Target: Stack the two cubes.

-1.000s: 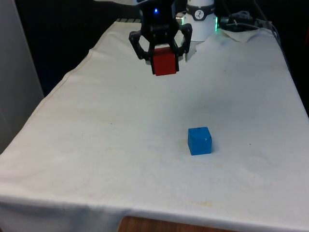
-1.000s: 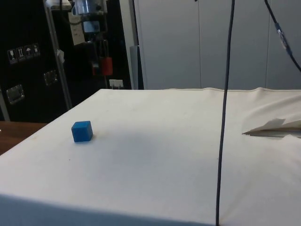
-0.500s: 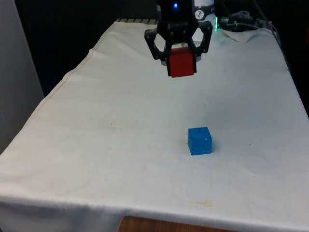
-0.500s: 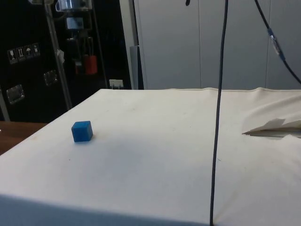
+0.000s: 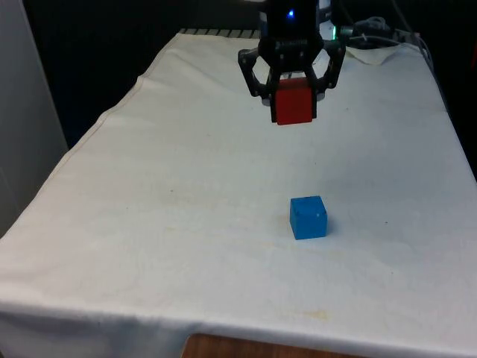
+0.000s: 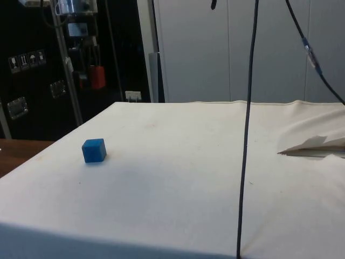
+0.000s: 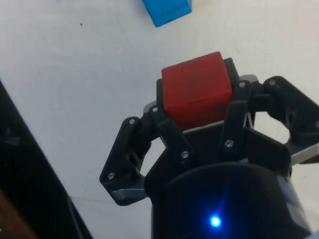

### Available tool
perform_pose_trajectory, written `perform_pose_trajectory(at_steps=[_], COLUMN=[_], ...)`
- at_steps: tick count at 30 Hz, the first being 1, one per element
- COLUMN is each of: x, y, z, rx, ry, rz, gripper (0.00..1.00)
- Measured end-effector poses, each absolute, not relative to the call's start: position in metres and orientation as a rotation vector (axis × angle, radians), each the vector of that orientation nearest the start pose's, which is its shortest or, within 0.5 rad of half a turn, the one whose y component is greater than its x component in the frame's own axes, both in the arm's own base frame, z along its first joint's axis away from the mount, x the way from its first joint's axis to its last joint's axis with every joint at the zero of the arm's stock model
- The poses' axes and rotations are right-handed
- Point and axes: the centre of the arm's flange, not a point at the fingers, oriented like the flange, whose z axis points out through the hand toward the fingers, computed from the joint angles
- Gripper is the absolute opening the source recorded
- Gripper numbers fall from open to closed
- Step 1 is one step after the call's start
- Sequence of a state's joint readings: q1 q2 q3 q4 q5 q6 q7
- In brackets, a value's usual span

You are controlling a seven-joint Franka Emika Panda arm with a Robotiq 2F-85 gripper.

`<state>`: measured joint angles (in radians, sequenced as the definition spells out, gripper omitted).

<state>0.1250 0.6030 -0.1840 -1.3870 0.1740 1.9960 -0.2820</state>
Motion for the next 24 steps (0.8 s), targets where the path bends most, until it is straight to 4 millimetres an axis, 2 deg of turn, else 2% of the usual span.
perform_pose_trajectory(at_steps=[14, 24], x=[0.735, 0.747], y=[0.024, 0.037], z=[0.357, 0.339], rx=[-3.138, -3.118], ry=[-0.299, -0.299], rz=[-0.008, -0.021], gripper=[0.00, 0.00])
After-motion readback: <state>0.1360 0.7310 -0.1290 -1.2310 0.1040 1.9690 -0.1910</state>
